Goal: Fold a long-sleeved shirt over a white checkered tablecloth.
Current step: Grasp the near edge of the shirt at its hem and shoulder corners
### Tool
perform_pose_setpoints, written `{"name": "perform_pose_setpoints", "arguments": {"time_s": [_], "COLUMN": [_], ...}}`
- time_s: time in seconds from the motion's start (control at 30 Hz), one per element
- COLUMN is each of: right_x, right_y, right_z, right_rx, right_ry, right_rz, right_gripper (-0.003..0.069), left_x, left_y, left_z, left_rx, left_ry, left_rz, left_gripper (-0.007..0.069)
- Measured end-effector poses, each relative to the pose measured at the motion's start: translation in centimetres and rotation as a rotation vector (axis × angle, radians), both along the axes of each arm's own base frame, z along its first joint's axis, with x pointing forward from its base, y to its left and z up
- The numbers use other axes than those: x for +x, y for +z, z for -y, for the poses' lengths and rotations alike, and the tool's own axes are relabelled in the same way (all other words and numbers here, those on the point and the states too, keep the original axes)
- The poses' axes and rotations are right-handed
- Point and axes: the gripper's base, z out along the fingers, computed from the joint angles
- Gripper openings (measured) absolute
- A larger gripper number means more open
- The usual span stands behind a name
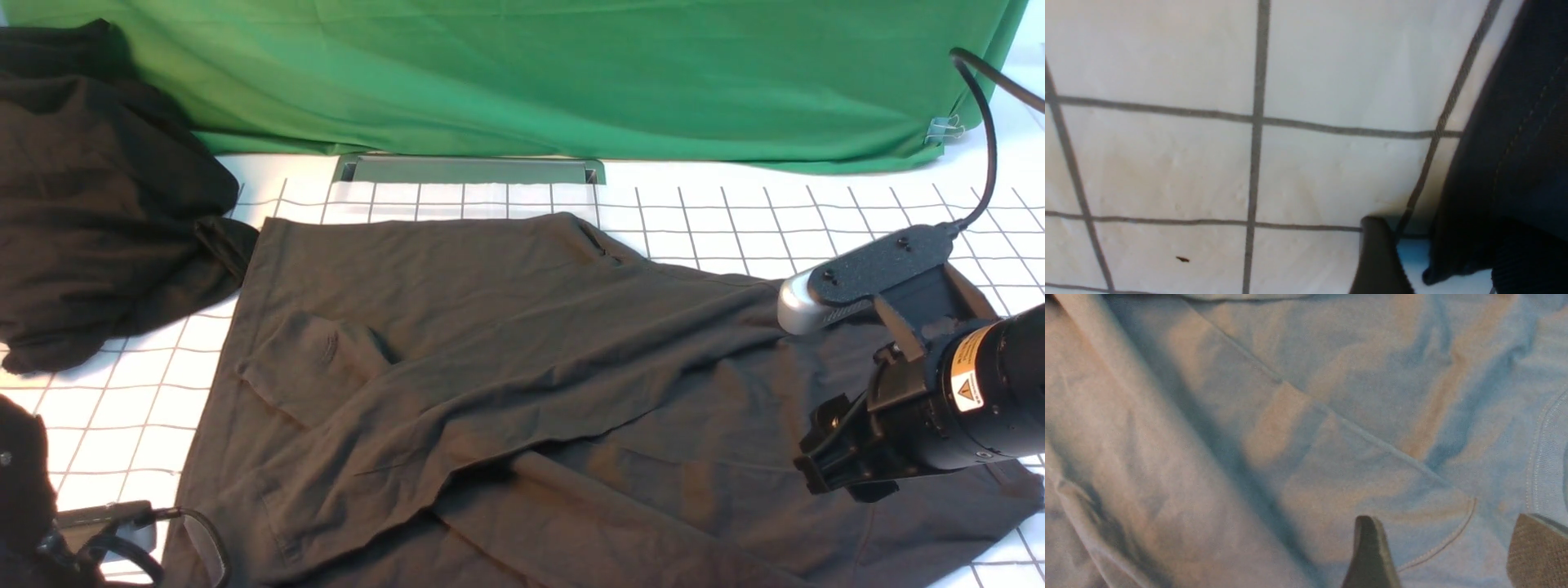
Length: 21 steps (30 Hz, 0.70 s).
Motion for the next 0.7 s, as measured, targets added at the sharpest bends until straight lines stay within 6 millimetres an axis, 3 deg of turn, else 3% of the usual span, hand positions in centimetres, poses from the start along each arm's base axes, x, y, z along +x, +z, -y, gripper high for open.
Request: {"name": "perform_pose_setpoints", "arguments": {"time_s": [0.27,0.5,0.7], "right_x": [-0.7,-2.5,-6.1], "right_y": [-0.2,-0.6,-1.7], "right_z": [-0.4,-1.7,-4.8], "right_rx": [-0.015,-0.008,-0.024], "right_ry": [0.137,0.309,0.516], "right_rz": [-0.052,-0.165,-0.201], "right_gripper": [0.0426,0.0426,0.0426], "left_x": [0.1,0.2,-1.3], "left_y": [-0.1,1.8,5.5], "left_z": [0.0,-0.7,-1.4], "left_rx": [-0.005,0.063,0.123], "left_ry": [-0.024,-0.086,-0.061], "left_rz": [0.004,0.006,0.109], "left_gripper": [0.003,0.001,0.001]}}
